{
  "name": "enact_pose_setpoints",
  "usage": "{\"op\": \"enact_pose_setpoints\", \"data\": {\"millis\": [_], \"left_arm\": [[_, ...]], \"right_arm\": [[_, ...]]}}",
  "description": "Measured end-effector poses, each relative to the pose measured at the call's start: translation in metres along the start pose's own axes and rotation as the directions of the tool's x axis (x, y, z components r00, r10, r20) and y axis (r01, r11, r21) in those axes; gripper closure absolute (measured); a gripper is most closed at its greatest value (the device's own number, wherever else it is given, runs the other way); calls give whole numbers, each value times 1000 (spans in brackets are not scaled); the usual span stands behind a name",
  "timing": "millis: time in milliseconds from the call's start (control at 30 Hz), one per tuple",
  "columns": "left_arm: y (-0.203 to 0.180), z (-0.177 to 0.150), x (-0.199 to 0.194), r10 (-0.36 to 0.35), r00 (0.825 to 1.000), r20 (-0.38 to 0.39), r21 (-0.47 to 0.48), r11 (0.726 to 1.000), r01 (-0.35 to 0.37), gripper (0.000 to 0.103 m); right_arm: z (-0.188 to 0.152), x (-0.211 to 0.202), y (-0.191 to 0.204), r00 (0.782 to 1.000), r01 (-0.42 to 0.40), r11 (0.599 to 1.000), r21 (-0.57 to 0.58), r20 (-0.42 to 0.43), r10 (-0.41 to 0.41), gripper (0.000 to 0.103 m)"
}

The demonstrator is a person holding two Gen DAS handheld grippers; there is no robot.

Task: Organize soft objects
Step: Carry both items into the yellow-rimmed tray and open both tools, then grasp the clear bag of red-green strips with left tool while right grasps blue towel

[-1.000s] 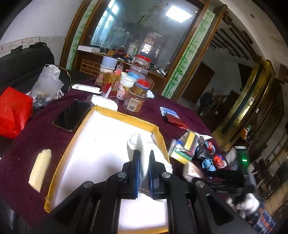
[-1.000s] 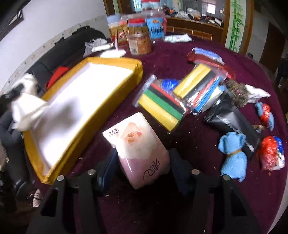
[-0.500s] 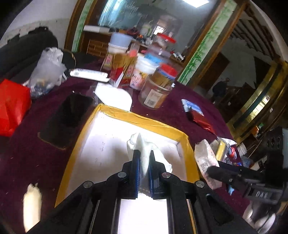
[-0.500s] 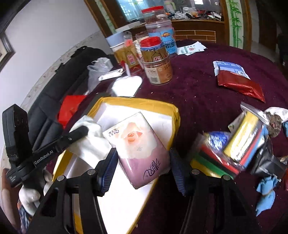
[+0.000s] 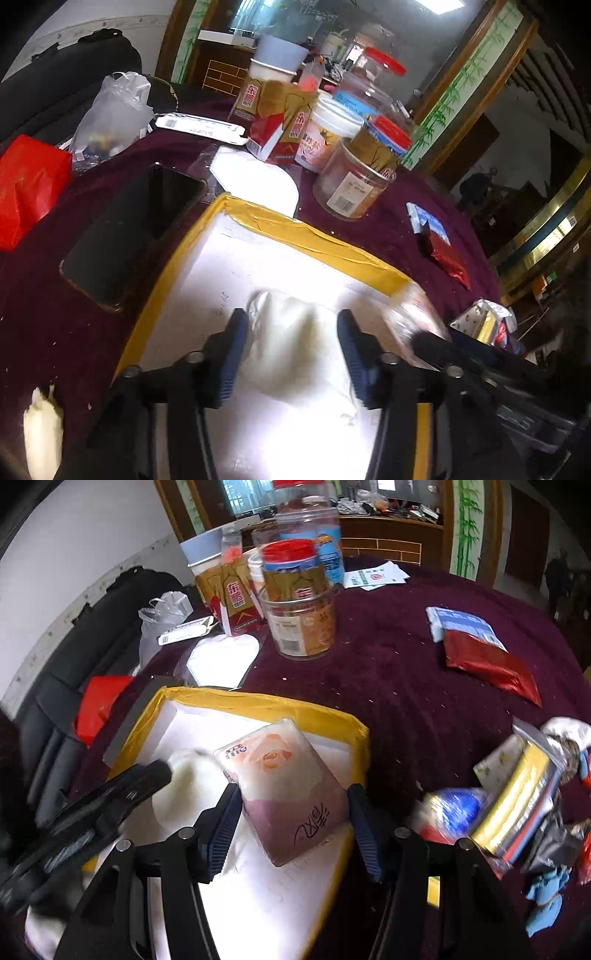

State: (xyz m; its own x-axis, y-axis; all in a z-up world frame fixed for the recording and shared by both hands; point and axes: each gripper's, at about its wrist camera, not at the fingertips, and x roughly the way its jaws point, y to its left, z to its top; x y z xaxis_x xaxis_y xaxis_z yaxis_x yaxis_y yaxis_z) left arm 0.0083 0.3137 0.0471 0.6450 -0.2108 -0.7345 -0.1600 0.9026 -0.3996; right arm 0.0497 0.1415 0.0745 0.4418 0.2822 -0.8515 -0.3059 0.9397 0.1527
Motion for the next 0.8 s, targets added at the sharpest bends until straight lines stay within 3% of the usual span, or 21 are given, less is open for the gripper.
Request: {"op": "enact_pose_setpoints", "data": {"millis": [200, 300, 367, 400, 467, 533, 633, 800], "left_arm": [[8, -4, -28, -15, 999, 50, -41, 999, 17, 45], [6, -9, -50, -26, 995, 95, -33, 999, 29, 39], [2, -12, -59, -35, 993, 109, -19, 999, 37, 37], [-2, -15, -63, -41, 993, 111, -7, 999, 42, 36], [-16, -20, -70, -62, 992, 114, 35, 998, 58, 33], [-39, -28, -74, -89, 989, 116, 97, 992, 78, 32], [-83, -44, -70, -135, 987, 90, 199, 973, 115, 32], [-157, -78, -35, -157, 987, -22, 317, 936, 156, 32]], "right_arm": [[2, 23, 2, 999, 16, 1000, -10, -43, -17, 40], [-2, -21, -20, 994, -93, 994, 51, 55, 90, 40], [-12, -65, -38, 984, -107, 993, 52, 149, 98, 34], [-19, -88, -47, 976, -92, 995, 41, 204, 82, 29], [-42, -132, -70, 945, -17, 999, 34, 327, 5, 0], [-63, -156, -102, 913, 50, 995, 83, 401, -79, 0], [-82, -149, -154, 932, 97, 979, 182, 330, -153, 0], [-123, -124, -216, 953, 33, 950, 312, 277, -124, 0]]}}
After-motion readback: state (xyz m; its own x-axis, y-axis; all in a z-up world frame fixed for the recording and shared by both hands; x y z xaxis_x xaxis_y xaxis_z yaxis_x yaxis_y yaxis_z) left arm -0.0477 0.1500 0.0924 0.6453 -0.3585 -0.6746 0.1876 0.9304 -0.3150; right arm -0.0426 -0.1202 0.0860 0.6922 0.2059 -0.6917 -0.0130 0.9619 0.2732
